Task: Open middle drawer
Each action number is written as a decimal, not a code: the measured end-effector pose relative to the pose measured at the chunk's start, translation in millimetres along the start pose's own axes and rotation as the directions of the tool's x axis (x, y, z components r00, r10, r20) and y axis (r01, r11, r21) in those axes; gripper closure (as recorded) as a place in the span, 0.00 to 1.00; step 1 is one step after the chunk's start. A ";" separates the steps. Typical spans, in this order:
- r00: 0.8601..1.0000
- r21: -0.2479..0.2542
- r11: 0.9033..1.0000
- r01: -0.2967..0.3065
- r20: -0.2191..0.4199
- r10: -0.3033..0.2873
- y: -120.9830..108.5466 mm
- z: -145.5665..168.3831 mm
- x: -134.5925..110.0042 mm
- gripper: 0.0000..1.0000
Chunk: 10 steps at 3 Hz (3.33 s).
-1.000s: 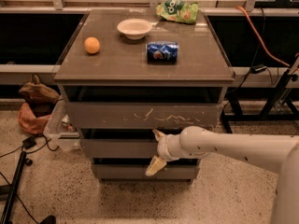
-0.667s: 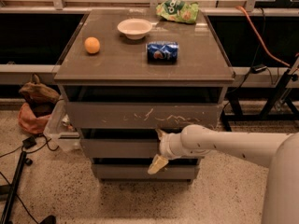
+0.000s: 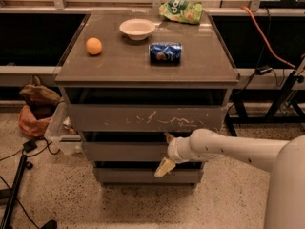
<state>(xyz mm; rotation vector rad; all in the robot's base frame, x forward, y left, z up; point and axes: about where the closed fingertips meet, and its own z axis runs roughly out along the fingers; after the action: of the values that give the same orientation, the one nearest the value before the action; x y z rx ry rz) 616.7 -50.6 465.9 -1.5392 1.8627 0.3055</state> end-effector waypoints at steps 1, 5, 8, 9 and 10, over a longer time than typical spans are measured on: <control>0.999 -0.003 0.999 -0.033 0.025 0.033 4.5 8.3 8.2 0.00; 0.996 -0.055 0.995 0.084 0.042 -0.081 2.4 38.2 -28.9 0.00; 0.997 -0.110 0.991 0.074 -0.008 -0.076 1.9 56.2 -19.4 0.00; 0.999 -0.133 0.990 0.049 -0.003 -0.050 6.9 60.4 -11.8 0.00; 0.999 -0.192 0.981 0.034 -0.006 -0.036 14.8 66.2 -7.5 0.00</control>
Offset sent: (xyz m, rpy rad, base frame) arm -0.0143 0.0100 -0.0416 0.0593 0.0755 0.0203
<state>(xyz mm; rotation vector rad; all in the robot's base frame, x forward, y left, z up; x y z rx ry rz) 627.0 -2.5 418.6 -1.7024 1.8557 0.4736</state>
